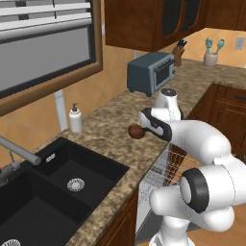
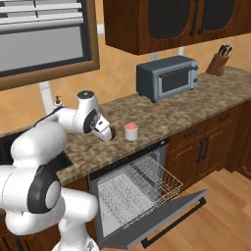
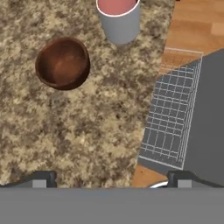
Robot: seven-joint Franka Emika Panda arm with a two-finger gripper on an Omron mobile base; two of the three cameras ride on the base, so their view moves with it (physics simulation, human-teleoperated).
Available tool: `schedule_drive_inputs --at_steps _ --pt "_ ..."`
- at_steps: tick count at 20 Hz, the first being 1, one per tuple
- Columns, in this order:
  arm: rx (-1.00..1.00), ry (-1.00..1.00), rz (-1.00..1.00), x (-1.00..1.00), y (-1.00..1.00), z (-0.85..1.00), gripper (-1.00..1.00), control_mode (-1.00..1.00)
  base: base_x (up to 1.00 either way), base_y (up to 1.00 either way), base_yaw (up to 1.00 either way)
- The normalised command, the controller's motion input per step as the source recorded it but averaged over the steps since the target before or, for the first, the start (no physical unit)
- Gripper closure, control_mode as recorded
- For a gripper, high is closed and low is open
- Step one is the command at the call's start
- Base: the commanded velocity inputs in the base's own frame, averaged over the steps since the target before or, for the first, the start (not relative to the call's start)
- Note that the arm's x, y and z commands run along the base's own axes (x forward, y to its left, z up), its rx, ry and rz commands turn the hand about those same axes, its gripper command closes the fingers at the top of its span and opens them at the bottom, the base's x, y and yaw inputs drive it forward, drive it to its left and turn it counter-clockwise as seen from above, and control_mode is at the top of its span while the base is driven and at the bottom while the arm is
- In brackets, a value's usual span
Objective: Pick up the cup and bowl from the counter, place them in the dishwasher, and close the dishwasher door.
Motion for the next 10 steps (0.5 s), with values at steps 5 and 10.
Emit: schedule_drive_inputs --at_steps 5,10 --pt "0.2 0.0 -0.14 0.31 0.0 -0.12 -1.0 -1.0 0.0 0.0 0.0" --pt "0.03 0.0 -0.01 0.46 -0.03 -0.23 -1.0 -1.0 0.0 0.0 0.0"
